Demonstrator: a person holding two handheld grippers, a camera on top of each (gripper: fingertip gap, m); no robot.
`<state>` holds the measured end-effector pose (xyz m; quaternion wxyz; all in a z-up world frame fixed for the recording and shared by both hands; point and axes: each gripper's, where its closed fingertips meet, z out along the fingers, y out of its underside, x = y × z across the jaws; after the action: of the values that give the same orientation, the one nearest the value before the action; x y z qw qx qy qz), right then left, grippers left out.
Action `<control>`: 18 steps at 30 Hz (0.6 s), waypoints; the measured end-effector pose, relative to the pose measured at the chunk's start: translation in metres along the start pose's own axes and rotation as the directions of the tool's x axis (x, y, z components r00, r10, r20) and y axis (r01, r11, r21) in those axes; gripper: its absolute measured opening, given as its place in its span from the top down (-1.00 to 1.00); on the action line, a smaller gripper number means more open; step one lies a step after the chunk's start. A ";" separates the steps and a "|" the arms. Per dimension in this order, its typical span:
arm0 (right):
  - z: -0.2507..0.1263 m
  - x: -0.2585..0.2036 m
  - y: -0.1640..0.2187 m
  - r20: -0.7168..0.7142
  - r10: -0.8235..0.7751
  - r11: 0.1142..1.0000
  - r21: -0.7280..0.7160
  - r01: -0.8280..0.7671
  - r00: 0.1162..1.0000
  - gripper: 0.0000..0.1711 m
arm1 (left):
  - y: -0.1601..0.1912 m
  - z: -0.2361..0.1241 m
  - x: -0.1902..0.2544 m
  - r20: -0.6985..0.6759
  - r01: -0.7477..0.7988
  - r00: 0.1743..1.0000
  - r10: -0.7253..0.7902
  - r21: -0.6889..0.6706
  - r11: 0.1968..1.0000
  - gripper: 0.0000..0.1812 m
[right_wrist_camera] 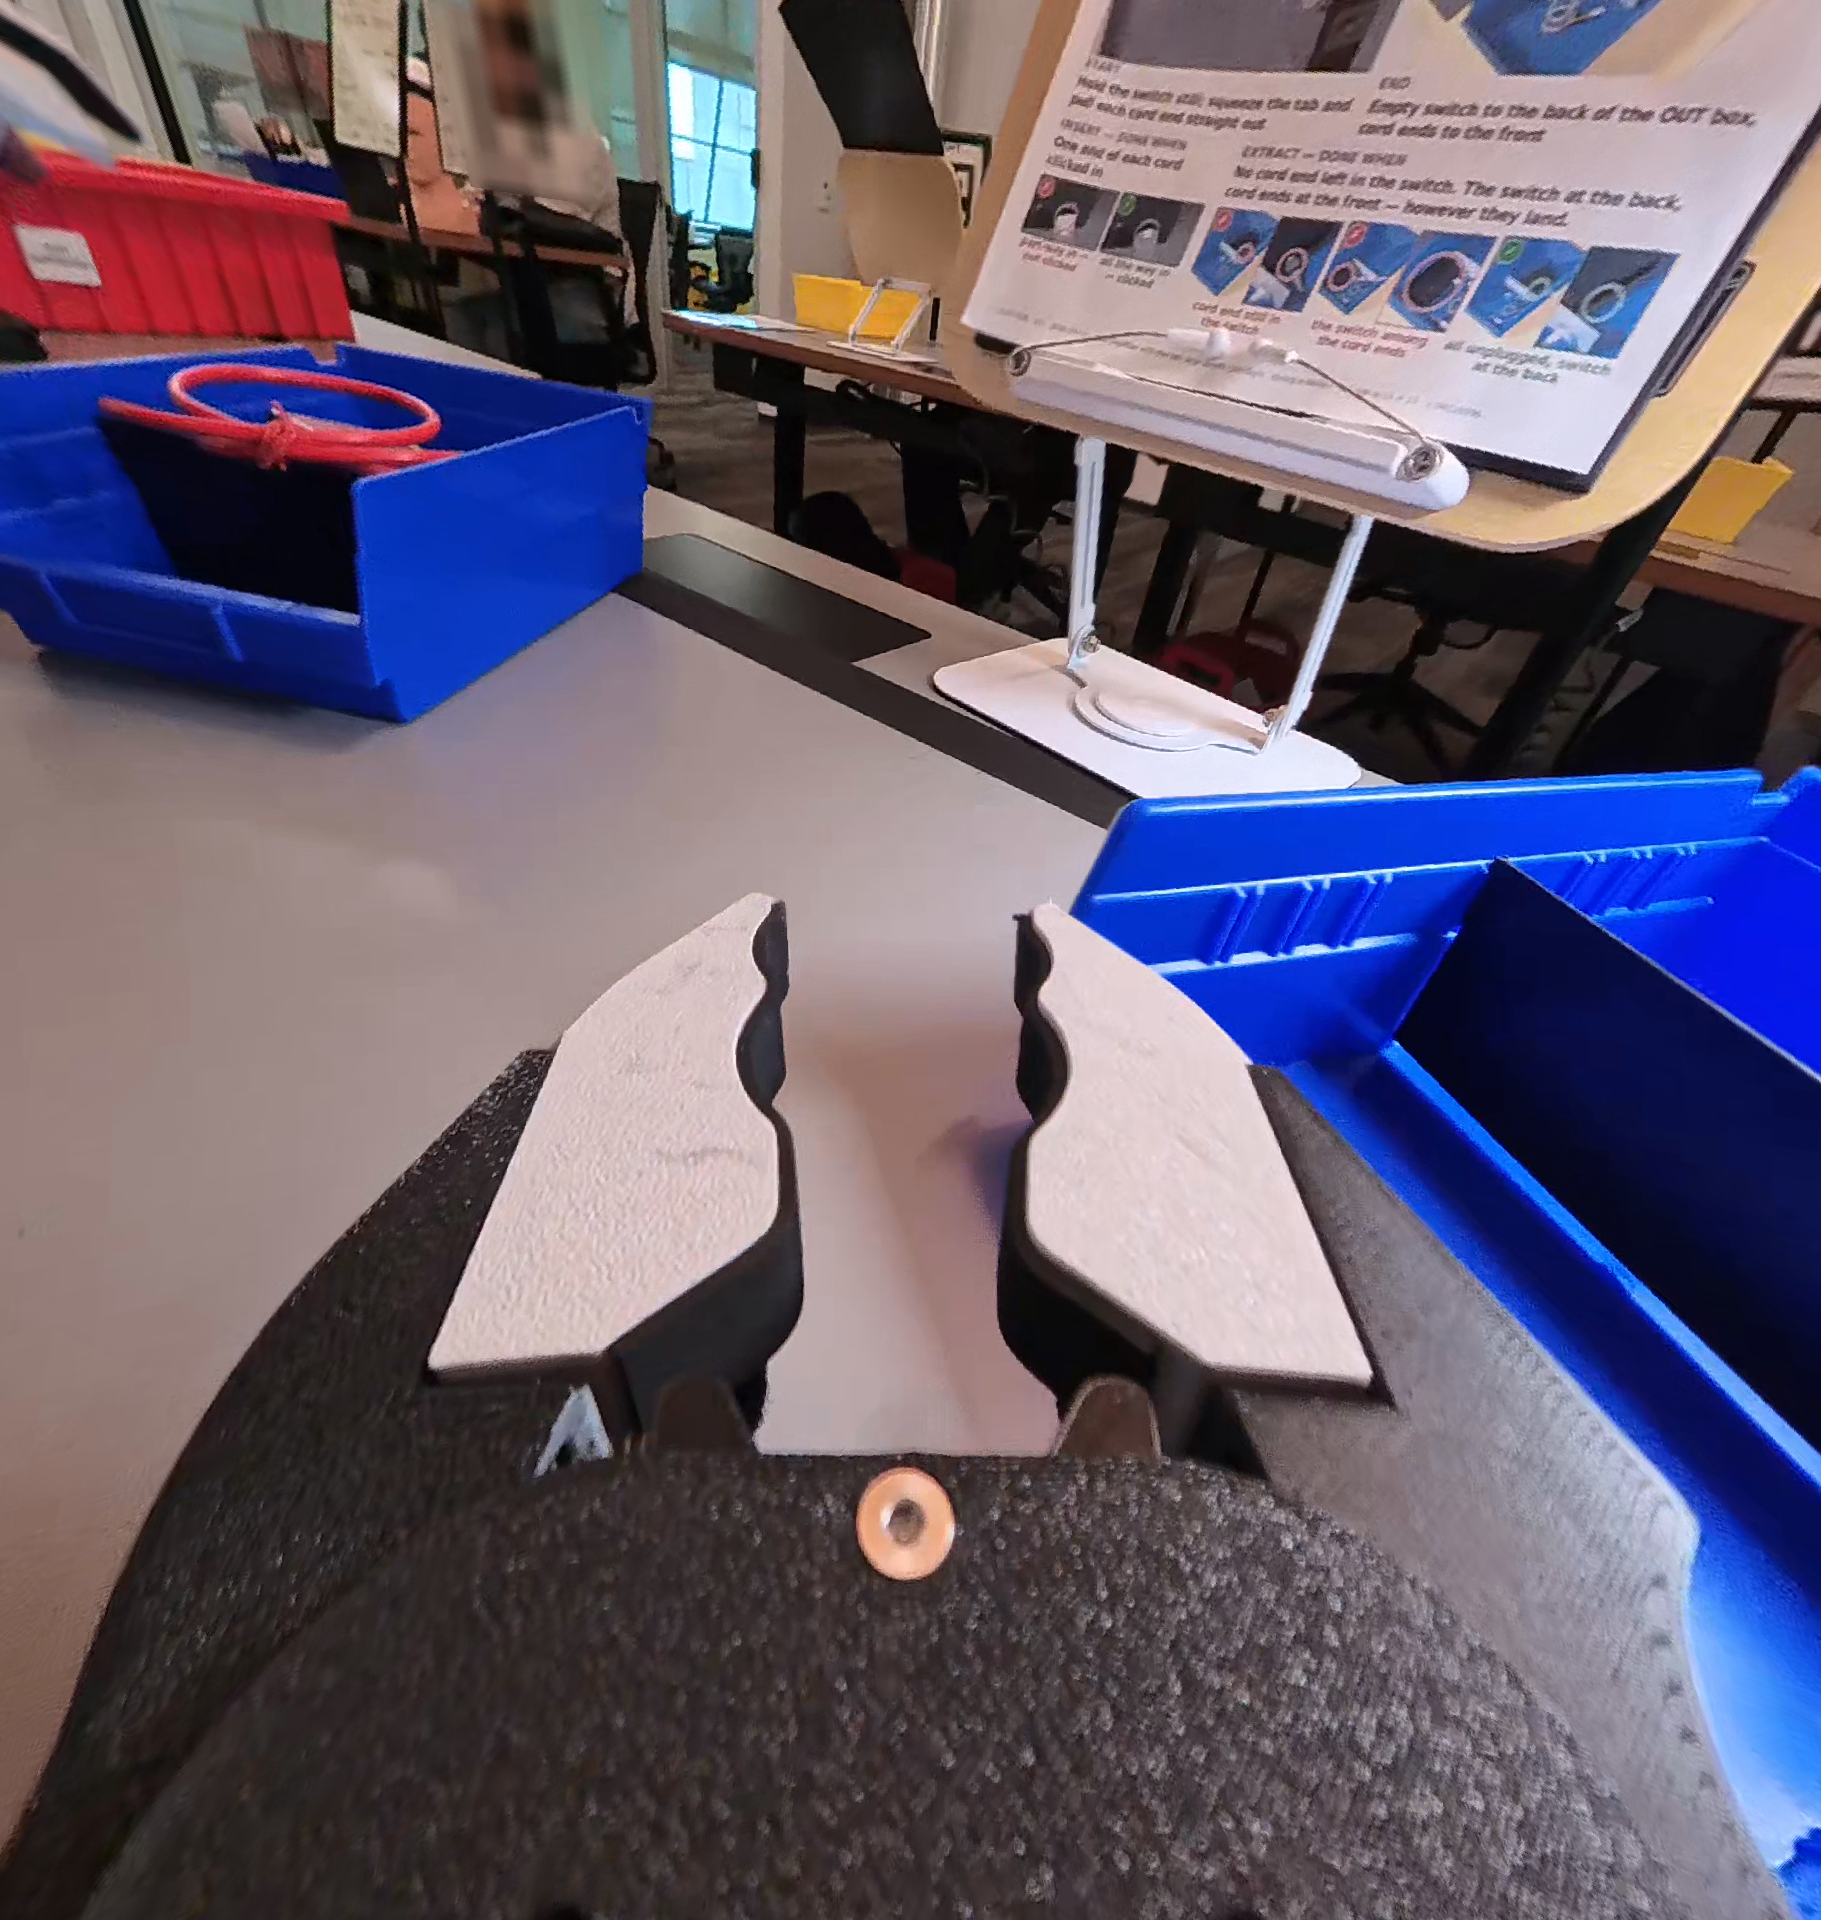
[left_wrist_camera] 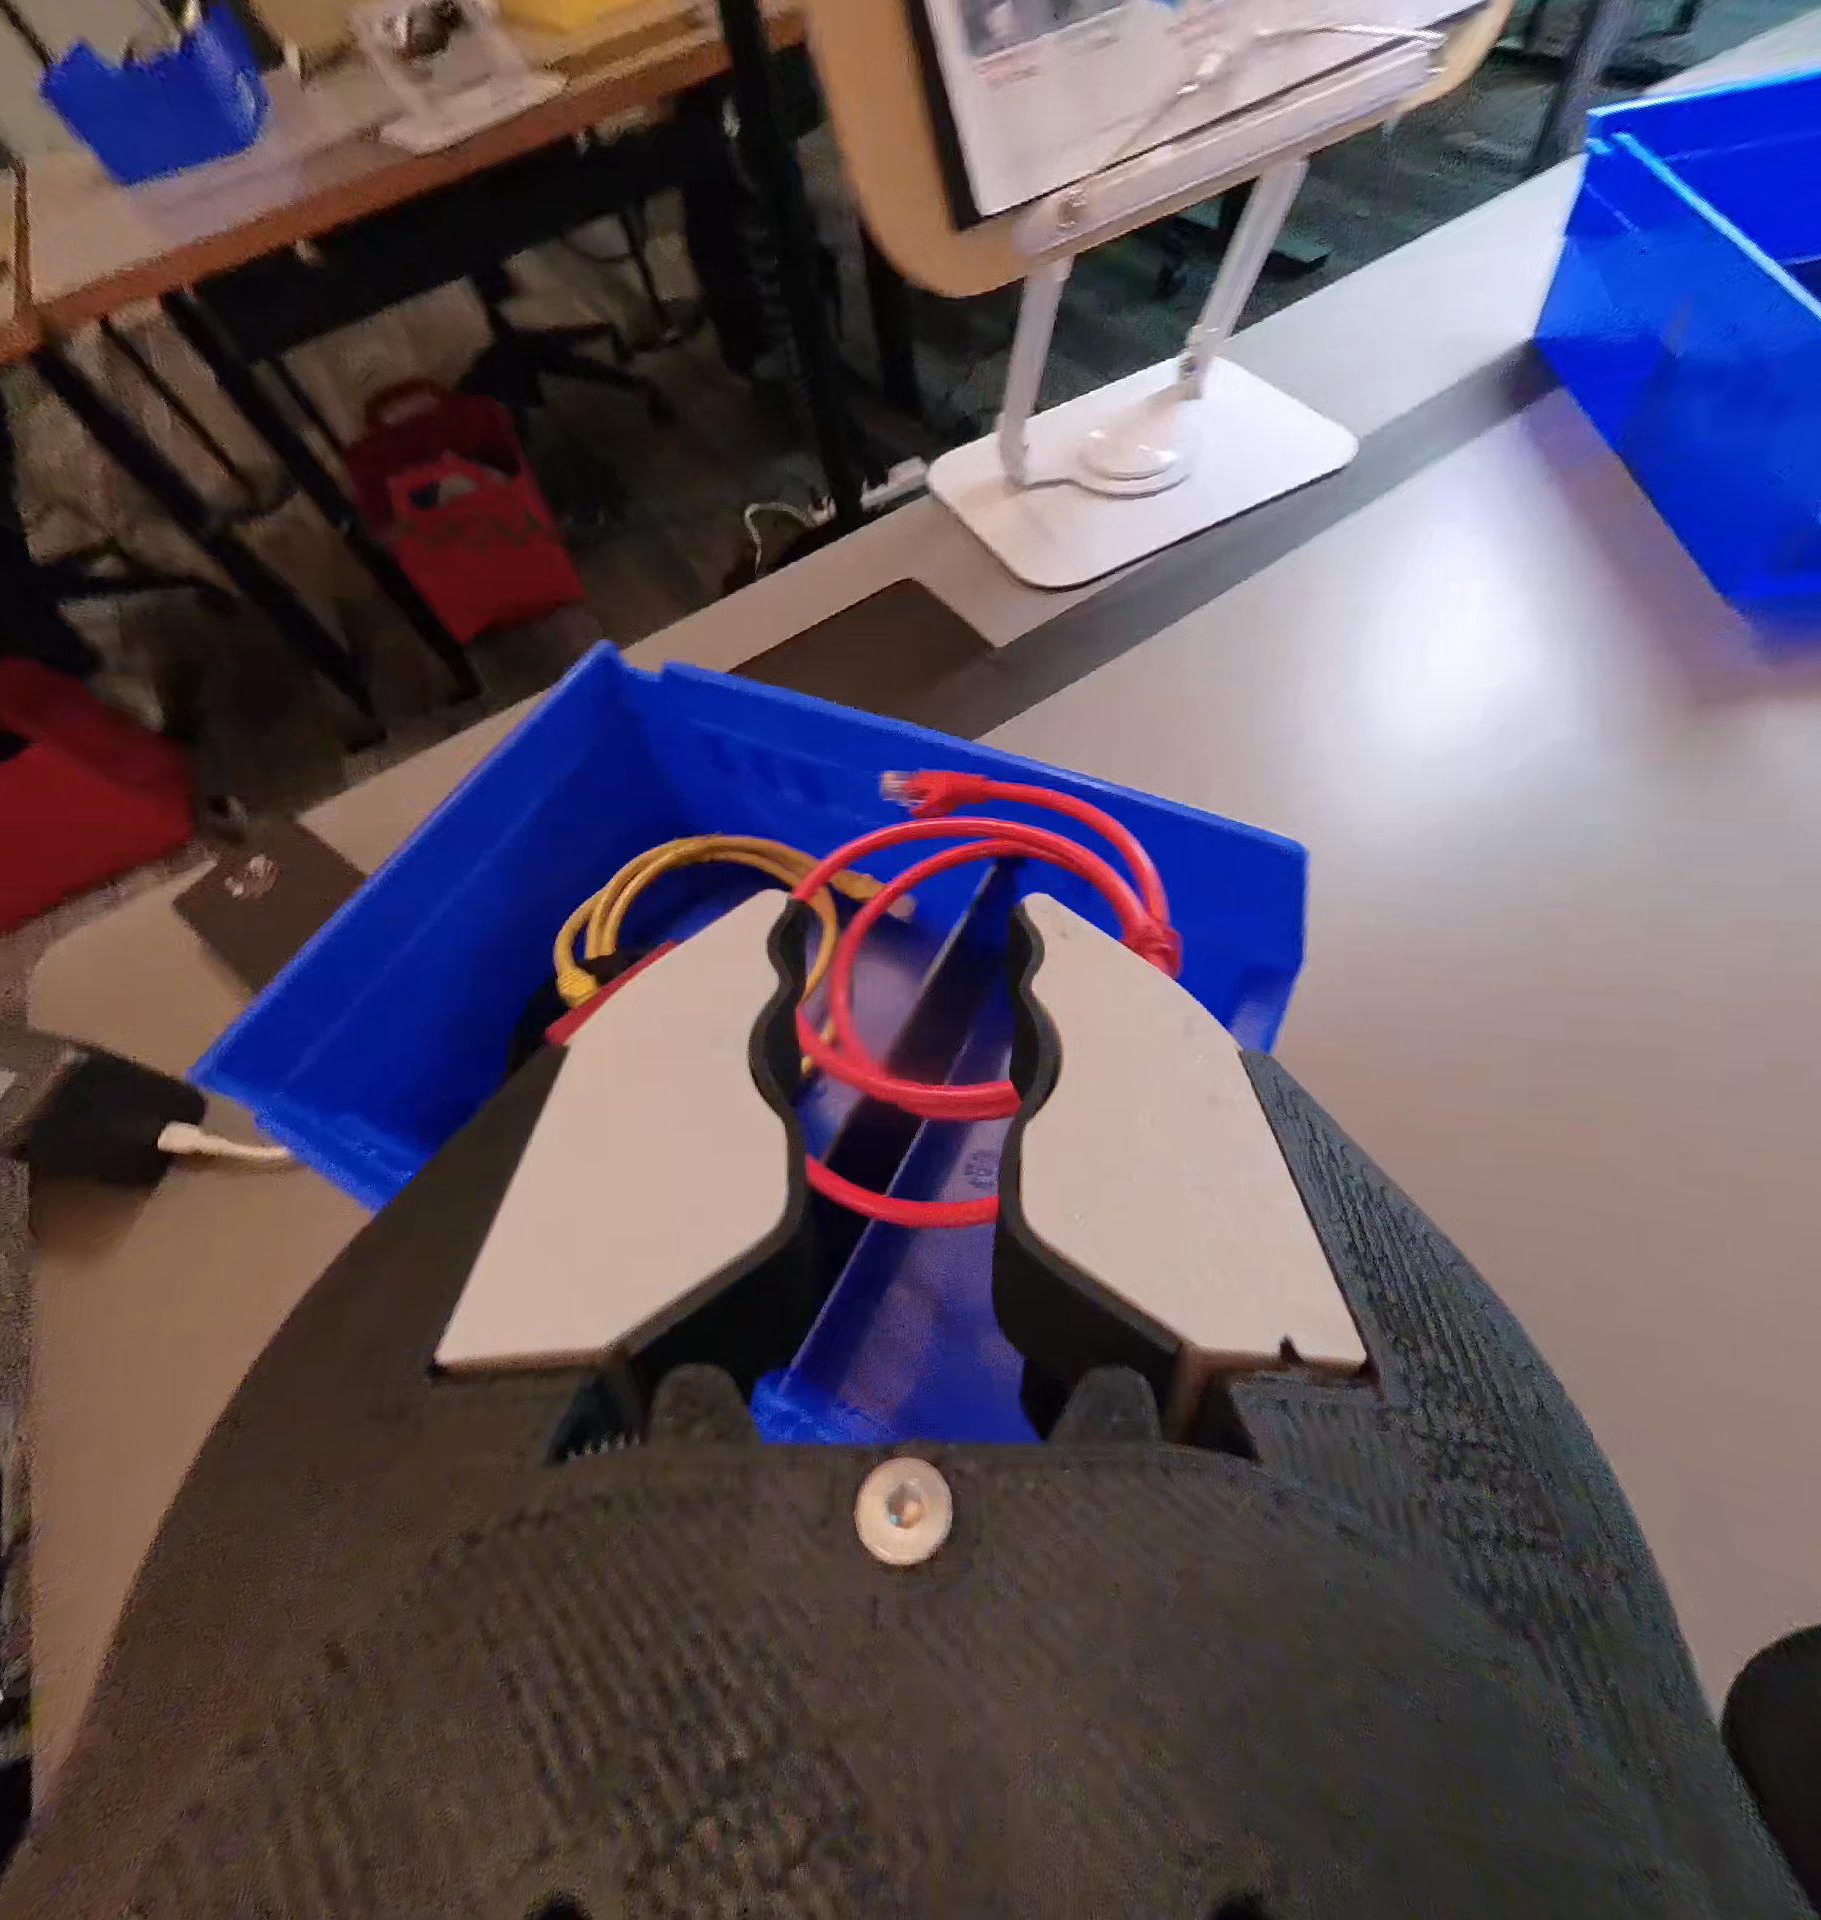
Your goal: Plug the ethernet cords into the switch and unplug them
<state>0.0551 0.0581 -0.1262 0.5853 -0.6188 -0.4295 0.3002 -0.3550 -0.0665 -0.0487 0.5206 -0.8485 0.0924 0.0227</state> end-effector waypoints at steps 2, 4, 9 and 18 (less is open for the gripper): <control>0.001 -0.005 0.003 0.015 -0.031 1.000 -0.007 0.031 0.999 0.52 | 0.004 0.009 -0.020 0.018 0.037 0.999 -0.036 -0.073 0.997 0.58; 0.001 -0.008 0.005 0.027 -0.042 0.999 -0.016 0.042 0.999 0.53 | 0.019 0.022 -0.037 0.028 0.054 0.998 -0.049 -0.212 0.976 0.55; 0.001 -0.010 0.009 0.041 -0.046 0.999 -0.026 0.047 0.998 0.55 | 0.065 0.047 -0.064 0.110 0.143 0.989 -0.099 -0.541 0.829 0.48; 0.003 -0.017 0.016 0.063 -0.056 0.997 -0.058 0.060 0.996 0.58 | 0.096 0.095 -0.078 0.286 0.431 0.901 -0.327 -0.673 0.600 0.17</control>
<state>0.0475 0.0459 -0.1448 0.5615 -0.6137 -0.4738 0.2892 -0.4435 -0.0137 -0.1658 0.1417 -0.9798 -0.1412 0.0023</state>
